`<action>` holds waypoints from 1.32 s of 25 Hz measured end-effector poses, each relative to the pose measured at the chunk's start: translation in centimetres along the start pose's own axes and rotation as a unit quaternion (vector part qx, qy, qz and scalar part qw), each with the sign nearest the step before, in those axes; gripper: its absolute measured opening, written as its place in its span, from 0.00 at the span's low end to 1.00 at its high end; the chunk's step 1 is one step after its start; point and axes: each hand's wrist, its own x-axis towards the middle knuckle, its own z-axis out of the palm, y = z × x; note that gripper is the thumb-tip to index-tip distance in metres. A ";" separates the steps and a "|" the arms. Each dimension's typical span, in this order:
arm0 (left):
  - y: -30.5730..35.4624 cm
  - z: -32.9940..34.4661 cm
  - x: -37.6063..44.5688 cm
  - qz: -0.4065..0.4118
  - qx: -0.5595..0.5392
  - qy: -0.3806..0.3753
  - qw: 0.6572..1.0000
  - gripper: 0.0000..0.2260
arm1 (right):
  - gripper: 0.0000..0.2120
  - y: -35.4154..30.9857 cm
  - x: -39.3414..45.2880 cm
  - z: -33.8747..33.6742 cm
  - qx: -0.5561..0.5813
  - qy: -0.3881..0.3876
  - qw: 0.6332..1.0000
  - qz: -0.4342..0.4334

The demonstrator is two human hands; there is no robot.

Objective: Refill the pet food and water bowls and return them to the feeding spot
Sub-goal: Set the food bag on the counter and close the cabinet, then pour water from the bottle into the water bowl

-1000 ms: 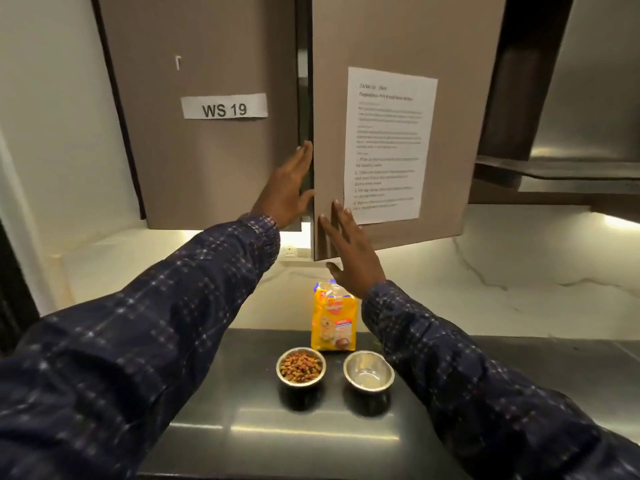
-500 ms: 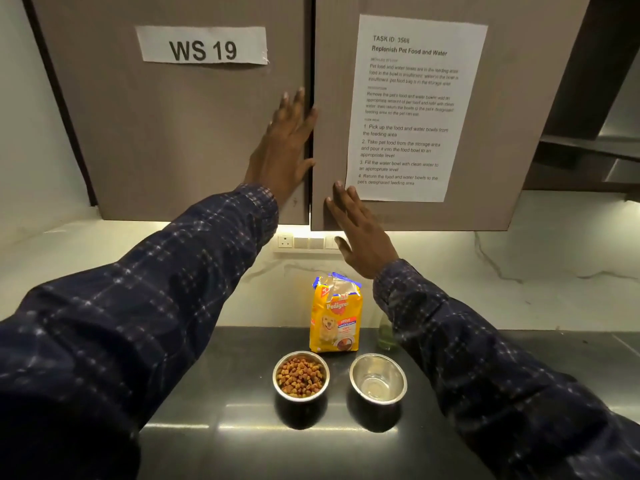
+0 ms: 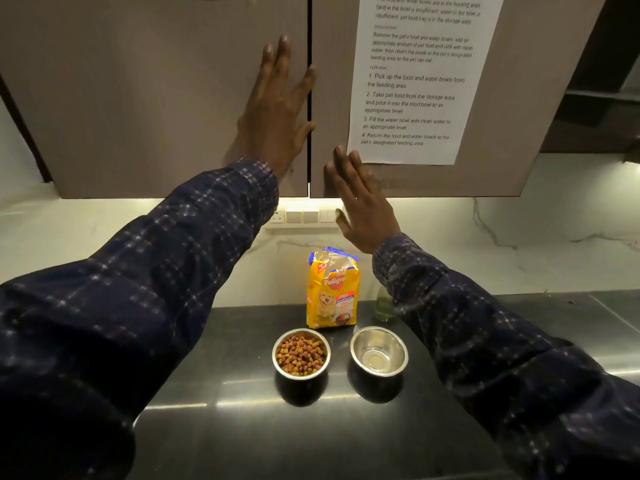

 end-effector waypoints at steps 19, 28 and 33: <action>6.3 14.6 -36.6 -0.390 -0.437 -0.284 0.759 0.03 | 0.16 5.5 -29.5 9.1 0.199 -0.231 0.871 0.386; 20.4 25.1 -45.6 -0.687 -0.436 -0.354 0.461 0.03 | 0.24 18.4 -24.5 21.0 0.339 -0.215 0.736 0.545; 24.5 29.6 -44.2 -0.765 -0.418 -0.288 0.397 0.09 | 0.38 22.1 -22.9 27.7 0.345 -0.249 0.726 0.540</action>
